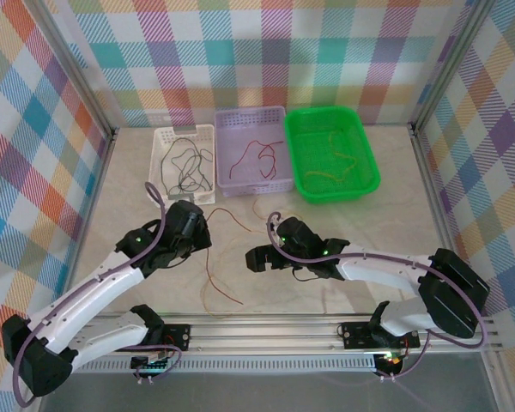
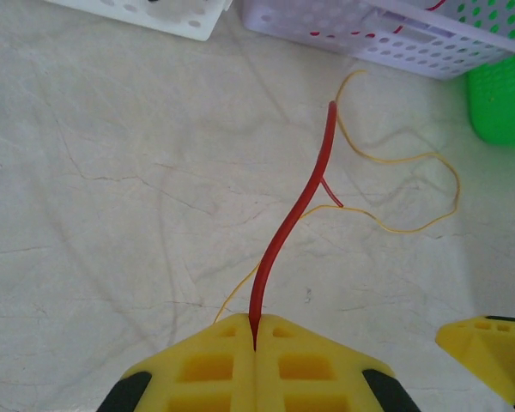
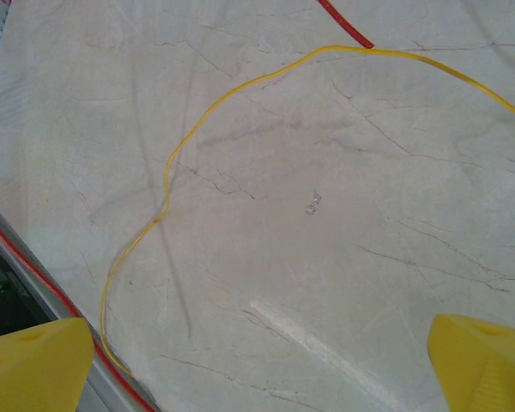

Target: Untangle the cables

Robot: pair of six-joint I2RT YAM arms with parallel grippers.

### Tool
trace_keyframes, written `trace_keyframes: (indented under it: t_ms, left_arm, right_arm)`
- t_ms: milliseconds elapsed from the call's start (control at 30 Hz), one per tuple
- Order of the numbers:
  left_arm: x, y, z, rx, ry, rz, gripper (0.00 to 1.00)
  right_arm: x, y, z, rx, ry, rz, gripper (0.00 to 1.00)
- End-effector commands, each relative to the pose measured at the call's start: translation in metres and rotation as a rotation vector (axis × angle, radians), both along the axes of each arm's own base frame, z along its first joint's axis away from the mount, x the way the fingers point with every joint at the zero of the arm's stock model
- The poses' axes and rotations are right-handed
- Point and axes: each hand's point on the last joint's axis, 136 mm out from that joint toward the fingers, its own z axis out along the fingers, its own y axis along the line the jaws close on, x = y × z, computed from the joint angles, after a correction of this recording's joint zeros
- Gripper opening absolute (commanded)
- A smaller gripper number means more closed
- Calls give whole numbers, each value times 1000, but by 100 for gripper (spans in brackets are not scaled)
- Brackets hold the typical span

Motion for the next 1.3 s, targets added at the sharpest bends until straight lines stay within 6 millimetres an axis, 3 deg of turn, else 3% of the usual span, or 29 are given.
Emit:
trace_keyframes:
  t_ms: [0,200,467,900,1267]
  left_arm:
    - [-1,8,22,14,-47,-1,0]
    - [0,11,49,15,-103,-16,0]
    - [0,-4,77,-37,-128,-88,0]
    - [15,-22,134,-60,-219,-156,0]
    - [19,-41,162,-123,-240,-215,0]
  right_arm:
    - [3,-7,7,10,-12,-39,100]
    - [9,-26,13,52,-8,-99,100]
    - [8,-43,17,84,-22,-127,100]
    - [2,-52,8,107,-17,-140,100]
    - [0,-59,12,137,-60,-142,100]
